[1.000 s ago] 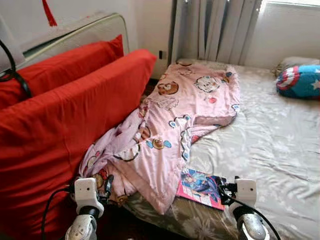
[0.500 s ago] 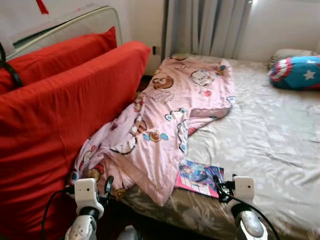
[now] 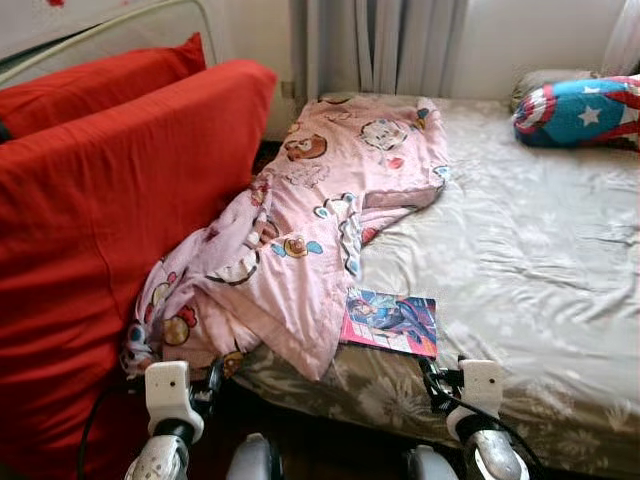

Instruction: Clean up the room

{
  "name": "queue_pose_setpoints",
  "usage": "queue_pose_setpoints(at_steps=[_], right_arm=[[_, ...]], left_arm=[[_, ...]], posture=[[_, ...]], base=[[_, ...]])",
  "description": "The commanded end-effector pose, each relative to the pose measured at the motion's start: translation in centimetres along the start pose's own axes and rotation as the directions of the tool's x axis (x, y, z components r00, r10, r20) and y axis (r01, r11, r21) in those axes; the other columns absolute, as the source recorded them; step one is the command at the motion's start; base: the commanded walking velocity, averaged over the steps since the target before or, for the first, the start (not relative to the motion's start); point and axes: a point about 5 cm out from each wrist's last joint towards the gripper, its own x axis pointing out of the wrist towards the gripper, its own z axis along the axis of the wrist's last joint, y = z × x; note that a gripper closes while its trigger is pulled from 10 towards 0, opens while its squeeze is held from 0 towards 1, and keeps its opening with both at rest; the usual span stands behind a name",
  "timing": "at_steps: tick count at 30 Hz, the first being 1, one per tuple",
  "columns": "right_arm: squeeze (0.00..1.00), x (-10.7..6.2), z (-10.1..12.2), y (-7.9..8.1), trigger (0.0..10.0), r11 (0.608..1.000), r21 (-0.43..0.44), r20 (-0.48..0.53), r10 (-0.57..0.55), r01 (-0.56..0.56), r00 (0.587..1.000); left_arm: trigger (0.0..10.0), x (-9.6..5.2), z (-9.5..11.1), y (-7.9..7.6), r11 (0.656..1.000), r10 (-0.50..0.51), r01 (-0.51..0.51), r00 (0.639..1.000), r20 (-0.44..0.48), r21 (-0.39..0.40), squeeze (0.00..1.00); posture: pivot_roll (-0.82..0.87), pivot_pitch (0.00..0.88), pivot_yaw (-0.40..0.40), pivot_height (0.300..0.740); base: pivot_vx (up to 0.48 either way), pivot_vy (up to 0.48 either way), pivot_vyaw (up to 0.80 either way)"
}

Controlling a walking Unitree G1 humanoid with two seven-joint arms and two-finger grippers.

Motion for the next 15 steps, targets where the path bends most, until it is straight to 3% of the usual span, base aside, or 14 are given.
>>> queue_pose_setpoints(at_steps=[1, 15], right_arm=[[0.0, -0.13, -0.3, 0.1, 10.0, 1.0, 0.011, -0.011, -0.005, 0.005, 1.0], [0.0, -0.17, -0.42, 0.2, 10.0, 1.0, 0.016, -0.017, 0.002, -0.001, 1.0]], left_arm=[[10.0, 0.28, 0.46, 0.23, 1.0, -0.002, 0.002, 1.0, 0.007, 0.004, 0.0], [10.0, 0.49, 0.52, 0.19, 1.0, 0.001, -0.001, 1.0, 0.001, 0.004, 0.0]], posture=[[-0.01, 0.084, 0.043, 0.642], [-0.02, 0.081, 0.041, 0.642]], base=[[0.0, 0.0, 0.0], [0.0, 0.0, 0.0]])
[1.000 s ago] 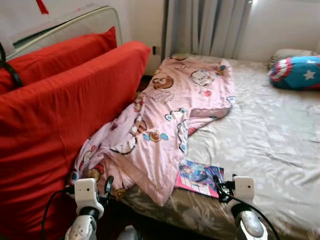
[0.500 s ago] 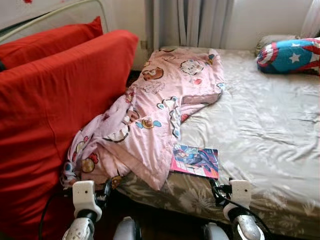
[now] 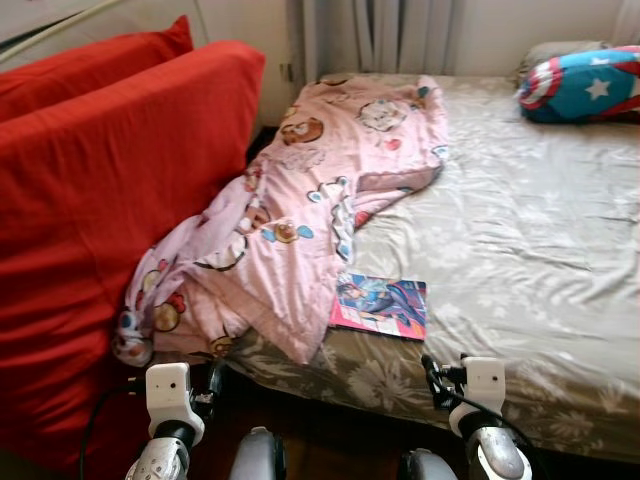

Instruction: Clean up the room

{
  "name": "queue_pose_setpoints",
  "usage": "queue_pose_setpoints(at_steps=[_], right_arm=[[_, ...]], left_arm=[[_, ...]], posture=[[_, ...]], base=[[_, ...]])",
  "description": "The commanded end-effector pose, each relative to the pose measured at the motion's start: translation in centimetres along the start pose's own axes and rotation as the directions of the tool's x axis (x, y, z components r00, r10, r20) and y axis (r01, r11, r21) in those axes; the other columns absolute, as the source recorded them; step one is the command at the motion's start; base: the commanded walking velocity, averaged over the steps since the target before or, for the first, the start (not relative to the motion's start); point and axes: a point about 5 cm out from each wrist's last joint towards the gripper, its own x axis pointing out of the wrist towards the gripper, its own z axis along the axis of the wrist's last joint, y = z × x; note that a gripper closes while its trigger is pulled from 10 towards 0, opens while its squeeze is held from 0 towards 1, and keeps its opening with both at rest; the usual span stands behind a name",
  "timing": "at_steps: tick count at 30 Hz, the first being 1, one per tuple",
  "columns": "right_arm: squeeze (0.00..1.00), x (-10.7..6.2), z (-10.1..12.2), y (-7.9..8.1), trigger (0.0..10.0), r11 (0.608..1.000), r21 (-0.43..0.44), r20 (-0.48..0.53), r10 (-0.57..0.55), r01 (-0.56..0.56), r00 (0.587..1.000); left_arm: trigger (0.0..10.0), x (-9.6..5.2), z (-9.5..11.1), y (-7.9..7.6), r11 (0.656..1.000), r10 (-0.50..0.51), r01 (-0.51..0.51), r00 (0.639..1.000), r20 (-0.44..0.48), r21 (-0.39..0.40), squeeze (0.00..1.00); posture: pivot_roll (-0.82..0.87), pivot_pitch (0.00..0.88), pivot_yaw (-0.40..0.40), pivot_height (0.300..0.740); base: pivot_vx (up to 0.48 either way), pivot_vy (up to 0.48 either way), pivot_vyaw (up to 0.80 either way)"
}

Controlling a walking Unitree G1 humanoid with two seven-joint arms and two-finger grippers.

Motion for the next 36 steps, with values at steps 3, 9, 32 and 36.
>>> queue_pose_setpoints(at_steps=[3, 9, 32, 36], right_arm=[[0.0, -0.01, -0.25, 0.49, 10.0, 1.0, 0.007, -0.013, 0.015, -0.015, 1.0], [0.0, 0.17, -0.08, 0.69, 10.0, 0.999, 0.002, -0.01, 0.035, -0.035, 0.999], [0.0, 0.55, 0.39, 0.8, 10.0, 0.997, -0.035, -0.005, 0.061, -0.061, 0.998], [0.0, 0.56, 0.41, 0.77, 10.0, 0.998, -0.035, -0.005, 0.061, -0.061, 0.998]], left_arm=[[10.0, 0.14, 0.11, 0.4, 1.0, 0.014, -0.014, 1.0, -0.003, 0.003, 0.0], [10.0, 0.23, 0.05, 0.46, 1.0, 0.017, -0.017, 1.0, -0.005, 0.004, 0.0], [10.0, 0.83, 0.54, 0.34, 1.0, 0.026, -0.025, 1.0, 0.013, -0.008, 0.0], [10.0, 0.85, 0.55, 0.32, 1.0, 0.026, -0.026, 1.0, 0.014, -0.008, 0.0]], posture=[[-0.02, 0.075, 0.039, 0.642], [-0.02, 0.061, 0.036, 0.642], [-0.02, 0.071, 0.026, 0.642], [-0.02, 0.072, 0.025, 0.642]], base=[[0.0, 0.0, 0.0], [0.0, 0.0, 0.0], [0.09, 0.0, 0.0], [0.277, 0.0, 0.0]])
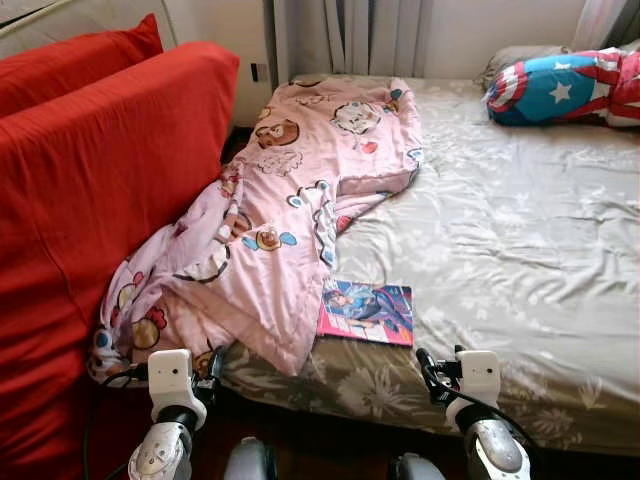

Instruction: Clean up the room

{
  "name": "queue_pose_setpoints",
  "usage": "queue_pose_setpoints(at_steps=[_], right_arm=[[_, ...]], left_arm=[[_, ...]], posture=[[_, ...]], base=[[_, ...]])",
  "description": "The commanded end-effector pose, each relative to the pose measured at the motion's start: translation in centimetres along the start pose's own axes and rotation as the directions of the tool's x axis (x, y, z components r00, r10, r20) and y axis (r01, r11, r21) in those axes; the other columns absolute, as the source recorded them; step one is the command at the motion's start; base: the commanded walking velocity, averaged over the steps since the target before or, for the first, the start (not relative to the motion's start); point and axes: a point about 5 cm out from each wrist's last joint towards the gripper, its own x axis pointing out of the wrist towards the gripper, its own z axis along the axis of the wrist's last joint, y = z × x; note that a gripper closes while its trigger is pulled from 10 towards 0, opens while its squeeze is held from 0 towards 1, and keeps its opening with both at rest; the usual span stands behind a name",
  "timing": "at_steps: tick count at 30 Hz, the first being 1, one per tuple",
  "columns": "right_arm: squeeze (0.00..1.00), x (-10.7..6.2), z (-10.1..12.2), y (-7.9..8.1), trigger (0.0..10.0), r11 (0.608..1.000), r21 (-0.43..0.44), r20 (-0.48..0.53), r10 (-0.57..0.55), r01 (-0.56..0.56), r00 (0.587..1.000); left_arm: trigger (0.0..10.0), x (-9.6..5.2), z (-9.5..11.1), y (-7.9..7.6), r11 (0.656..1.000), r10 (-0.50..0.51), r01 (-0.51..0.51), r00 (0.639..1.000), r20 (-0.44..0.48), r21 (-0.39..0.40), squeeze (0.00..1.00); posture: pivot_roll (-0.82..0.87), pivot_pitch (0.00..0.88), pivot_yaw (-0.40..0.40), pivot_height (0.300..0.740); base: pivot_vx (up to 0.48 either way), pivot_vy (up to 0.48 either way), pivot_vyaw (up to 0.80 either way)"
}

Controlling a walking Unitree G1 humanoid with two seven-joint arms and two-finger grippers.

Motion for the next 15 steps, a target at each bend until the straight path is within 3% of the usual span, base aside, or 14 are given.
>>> queue_pose_setpoints(at_steps=[1, 15], right_arm=[[0.0, -0.03, -0.31, 0.29, 10.0, 1.0, -0.002, -0.018, 0.009, -0.009, 1.0], [0.0, 0.18, -0.06, 0.28, 10.0, 1.0, 0.005, -0.014, 0.009, -0.009, 1.0]], left_arm=[[10.0, -0.04, -0.19, 0.4, 1.0, 0.019, -0.019, 1.0, -0.008, -0.005, 0.0], [10.0, -0.03, -0.19, 0.32, 1.0, 0.027, -0.027, 1.0, -0.007, -0.011, 0.0]], posture=[[-0.02, 0.072, 0.025, 0.642], [-0.02, 0.083, 0.02, 0.642]], base=[[0.277, 0.0, 0.0], [0.299, 0.0, 0.0]])
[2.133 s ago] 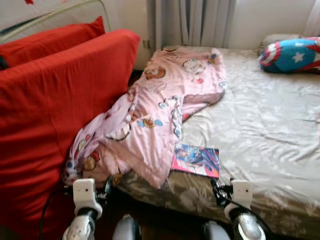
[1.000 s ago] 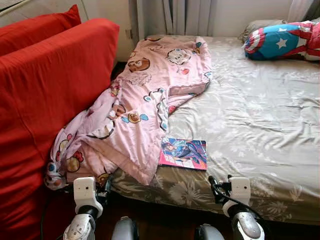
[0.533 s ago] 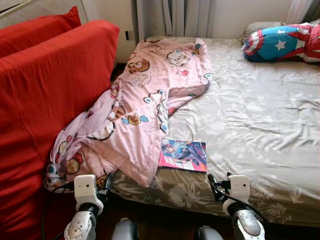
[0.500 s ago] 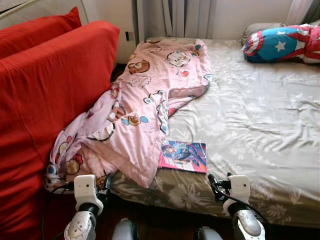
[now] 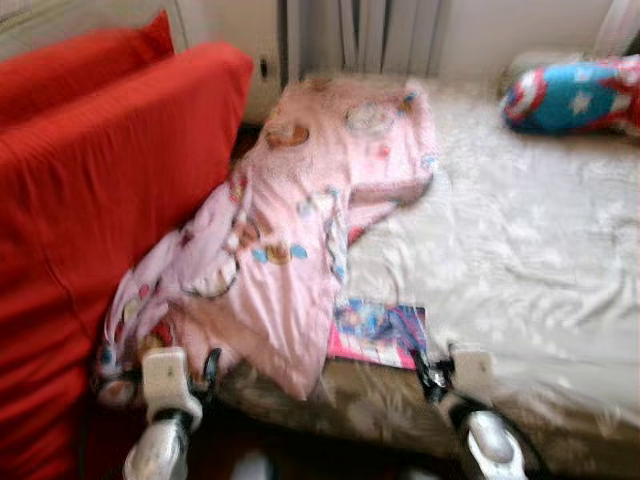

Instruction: Clean up the room

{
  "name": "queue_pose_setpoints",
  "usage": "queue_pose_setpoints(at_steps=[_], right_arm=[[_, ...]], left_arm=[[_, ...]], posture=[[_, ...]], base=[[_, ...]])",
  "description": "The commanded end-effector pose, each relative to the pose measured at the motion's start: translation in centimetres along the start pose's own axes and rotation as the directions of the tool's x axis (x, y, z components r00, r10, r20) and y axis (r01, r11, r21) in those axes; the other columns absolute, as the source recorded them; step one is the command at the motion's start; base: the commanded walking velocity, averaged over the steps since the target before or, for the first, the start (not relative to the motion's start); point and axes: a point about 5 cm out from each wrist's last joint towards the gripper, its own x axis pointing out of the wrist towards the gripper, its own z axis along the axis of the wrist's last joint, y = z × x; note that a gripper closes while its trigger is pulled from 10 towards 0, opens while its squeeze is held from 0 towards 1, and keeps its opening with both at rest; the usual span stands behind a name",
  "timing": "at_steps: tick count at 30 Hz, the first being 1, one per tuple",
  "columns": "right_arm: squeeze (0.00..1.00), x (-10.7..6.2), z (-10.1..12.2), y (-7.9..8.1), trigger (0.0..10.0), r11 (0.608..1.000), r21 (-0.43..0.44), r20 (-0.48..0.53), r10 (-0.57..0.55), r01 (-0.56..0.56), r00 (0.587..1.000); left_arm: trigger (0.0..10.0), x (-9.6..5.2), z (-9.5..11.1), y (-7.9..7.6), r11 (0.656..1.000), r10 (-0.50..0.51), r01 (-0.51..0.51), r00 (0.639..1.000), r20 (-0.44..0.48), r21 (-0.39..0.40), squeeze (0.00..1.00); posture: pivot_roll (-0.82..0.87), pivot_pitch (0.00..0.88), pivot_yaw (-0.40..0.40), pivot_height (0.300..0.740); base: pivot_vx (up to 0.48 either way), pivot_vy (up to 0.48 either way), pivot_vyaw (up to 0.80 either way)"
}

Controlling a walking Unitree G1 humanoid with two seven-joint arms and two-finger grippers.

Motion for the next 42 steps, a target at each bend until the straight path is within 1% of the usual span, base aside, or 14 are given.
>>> queue_pose_setpoints(at_steps=[1, 7, 17, 22, 26, 30, 33, 34, 35, 38, 39, 40, 41, 42], right_arm=[[0.0, -0.5, -0.5, -1.1, 10.0, 1.0, -0.005, -0.025, -0.029, 0.029, 0.999], [0.0, -0.4, -0.4, -1.0, 10.0, 1.0, -0.009, -0.026, -0.019, 0.019, 0.999], [0.0, 0.2, -0.1, 0.1, 10.0, 0.999, -0.016, -0.033, 0.03, -0.03, 0.999], [0.0, 0.9, 0.3, 0.8, 10.0, 0.999, -0.007, -0.034, 0.051, -0.052, 0.998], [0.0, 1.3, 0.4, 1.2, 10.0, 0.998, 0.01, -0.053, 0.069, -0.069, 0.996], [0.0, 1.8, 0.6, 1.7, 10.0, 0.995, 0.068, -0.079, 0.073, -0.068, 0.994], [0.0, 2.0, 0.4, 2.0, 10.0, 0.992, 0.108, -0.104, 0.078, -0.067, 0.992], [0.55, 2.1, 0.4, 2.1, 10.0, 0.99, 0.125, -0.109, 0.075, -0.061, 0.991], [1.0, 2.1, 0.4, 2.2, 10.0, 0.989, 0.138, -0.116, 0.074, -0.057, 0.991], [1.0, 2.1, 0.1, 2.2, 10.0, 0.987, 0.152, -0.139, 0.07, -0.048, 0.988], [0.98, 2.0, -0.2, 2.2, 10.0, 0.989, 0.143, -0.162, 0.059, -0.036, 0.985], [0.41, 1.9, -0.4, 2.2, 10.0, 0.99, 0.14, -0.172, 0.055, -0.031, 0.984], [0.0, 1.9, -0.5, 2.1, 10.0, 0.99, 0.142, -0.183, 0.047, -0.021, 0.982], [0.0, 1.8, -0.7, 2.0, 10.0, 0.989, 0.147, -0.193, 0.039, -0.01, 0.98]], left_arm=[[10.0, -0.1, -0.3, -0.6, 1.0, -0.01, 0.01, 1.0, -0.005, -0.019, 0.0], [10.0, -0.1, -0.2, -0.7, 1.0, -0.011, 0.011, 1.0, -0.003, -0.02, 0.0], [10.0, -0.2, 0.0, -0.6, 1.0, -0.023, 0.023, 1.0, 0.009, -0.011, 0.0], [10.0, -0.1, 0.7, -0.5, 0.999, -0.039, 0.039, 0.999, 0.03, 0.0, 0.0], [10.0, 0.0, 1.2, -0.4, 0.999, -0.043, 0.043, 0.998, 0.041, 0.001, 0.0], [10.0, 0.0, 2.0, 0.0, 0.999, -0.045, 0.044, 0.997, 0.063, 0.011, 0.0], [10.0, -0.2, 2.1, 0.2, 0.999, -0.045, 0.044, 0.997, 0.066, 0.015, 0.0], [10.0, -0.5, 2.4, 0.4, 0.999, -0.043, 0.042, 0.996, 0.072, 0.017, 0.0], [10.0, -0.6, 2.5, 0.5, 0.999, -0.04, 0.039, 0.996, 0.076, 0.018, 0.0], [10.0, -0.9, 2.7, 0.8, 0.999, -0.027, 0.025, 0.996, 0.08, 0.019, 0.0], [10.0, -1.0, 2.6, 1.0, 1.0, -0.012, 0.011, 0.997, 0.073, 0.018, 0.0], [10.0, -1.2, 2.6, 1.1, 1.0, -0.006, 0.005, 0.998, 0.068, 0.017, 0.0], [10.0, -1.3, 2.5, 1.2, 1.0, -0.006, 0.004, 0.998, 0.065, 0.019, 0.0], [10.0, -1.7, 2.6, 1.3, 1.0, -0.007, 0.006, 0.998, 0.065, 0.023, 0.0]], posture=[[-0.02, 0.083, 0.019, 0.642], [-0.02, 0.093, 0.017, 0.642], [0.0, 0.125, 0.019, 0.642], [0.02, 0.152, 0.022, 0.642], [0.04, 0.165, 0.027, 0.642], [0.07, 0.195, 0.041, 0.642], [0.08, 0.21, 0.047, 0.642], [0.09, 0.217, 0.052, 0.642], [0.09, 0.232, 0.054, 0.642], [0.11, 0.256, 0.058, 0.642], [0.11, 0.265, 0.058, 0.642], [0.12, 0.269, 0.058, 0.642], [0.12, 0.271, 0.057, 0.642], [0.12, 0.281, 0.058, 0.642]], base=[[0.315, 0.0, 0.0], [0.312, 0.0, 0.0], [0.305, 0.0, 0.0], [0.0, 0.0, 0.0], [0.0, 0.0, 0.0], [0.0, 0.0, 0.0], [0.0, 0.0, 0.0], [0.0, 0.0, 0.0], [0.0, 0.0, 0.0], [0.0, 0.0, 0.0], [0.0, 0.0, 0.0], [0.0, 0.0, 0.0], [0.0, 0.0, 0.0], [0.0, 0.0, 0.0]])
